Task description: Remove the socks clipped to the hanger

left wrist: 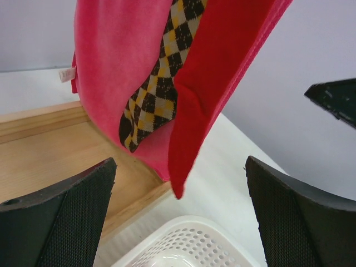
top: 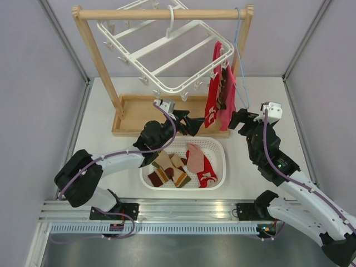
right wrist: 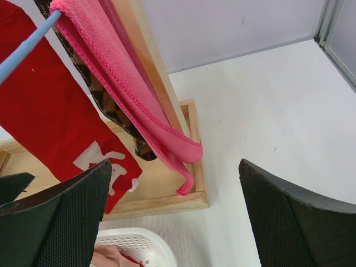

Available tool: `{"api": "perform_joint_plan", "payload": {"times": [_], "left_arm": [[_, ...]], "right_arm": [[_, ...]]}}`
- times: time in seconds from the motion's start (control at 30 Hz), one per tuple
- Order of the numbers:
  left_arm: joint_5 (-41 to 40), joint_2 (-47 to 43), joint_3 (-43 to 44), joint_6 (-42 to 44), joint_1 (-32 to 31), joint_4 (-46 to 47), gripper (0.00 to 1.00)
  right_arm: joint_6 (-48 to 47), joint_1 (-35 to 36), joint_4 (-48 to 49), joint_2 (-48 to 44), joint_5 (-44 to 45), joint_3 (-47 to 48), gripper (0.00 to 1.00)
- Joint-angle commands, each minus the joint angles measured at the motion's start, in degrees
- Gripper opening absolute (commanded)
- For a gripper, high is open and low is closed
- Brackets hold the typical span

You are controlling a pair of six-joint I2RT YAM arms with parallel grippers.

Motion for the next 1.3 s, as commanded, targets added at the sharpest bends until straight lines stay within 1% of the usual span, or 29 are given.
{"api": "perform_joint_plan", "payload": {"times": [0.0, 0.17, 0.47, 0.7, 0.73, 0.8, 0.83, 0.9, 0.93, 1.0, 1.03, 1.07, 1.13, 1.23, 1.27], "left_arm": [[-2.5, 2.3, 3.4, 6.5, -1.5, 4.1, 1.0], [-1.3, 5.1, 4.8, 6.7, -2.2, 6.4, 1.0], [-2.6, 12.1, 10.1, 6.3, -2.4, 6.0, 1.0], [-5.5, 16.2, 14.1, 5.9, -1.9, 4.9, 1.0], [-5.5, 16.8, 14.6, 5.9, -1.9, 4.5, 0.98], [-5.7, 17.7, 15.7, 5.9, -1.9, 4.1, 0.9], [-5.9, 18.0, 15.9, 5.9, -1.9, 3.7, 0.77], [-6.9, 19.1, 17.1, 5.6, -1.7, 3.2, 0.69], [-7.0, 19.2, 17.4, 5.6, -1.7, 2.2, 0.6], [-6.6, 19.9, 17.9, 5.0, -1.5, 2.2, 0.51], [-6.1, 19.9, 17.9, 5.0, -1.5, 2.5, 0.45], [-5.6, 20.0, 17.8, 4.8, -1.5, 3.1, 0.27], [-4.4, 19.9, 17.6, 4.7, -1.6, 3.4, 0.09], [-4.9, 19.2, 17.2, 6.0, -2.2, 2.8, 0.03], [-6.3, 18.9, 17.1, 7.5, -2.5, 1.9, 0.02]], "right_arm": [[0.4, -0.5, 0.2, -0.1, -1.4, -0.4, 0.98], [0.4, -0.9, 0.2, 0.3, -1.6, -0.5, 0.98], [0.4, -1.6, 0.1, 1.3, -2.5, -0.4, 0.98], [-0.3, -1.9, 0.2, -2.1, -2.0, -0.9, 0.98], [-0.5, -1.9, 0.1, -2.6, -1.9, -0.9, 0.98], [-0.9, -2.0, 0.0, -3.4, -1.5, -0.9, 0.98], [-1.0, -2.0, -0.3, -4.1, -1.3, -1.0, 0.98], [-1.3, -1.9, -0.6, -4.9, -1.0, -0.9, 0.98], [-1.4, -1.9, -0.8, -5.1, -1.0, -0.9, 0.98], [-1.7, -1.9, -1.1, -5.7, -0.8, -0.8, 0.98], [-1.8, -1.9, -1.5, -6.0, -0.7, -0.7, 0.98], [-1.9, -1.9, -1.6, -6.2, -0.5, -0.6, 0.98], [-2.1, -1.9, -2.0, -6.7, 0.0, -0.5, 0.98], [-2.5, -1.9, -2.9, -7.6, 0.6, -0.2, 0.98], [-2.6, -1.9, -3.2, -7.8, 1.2, -0.1, 0.98]]}}
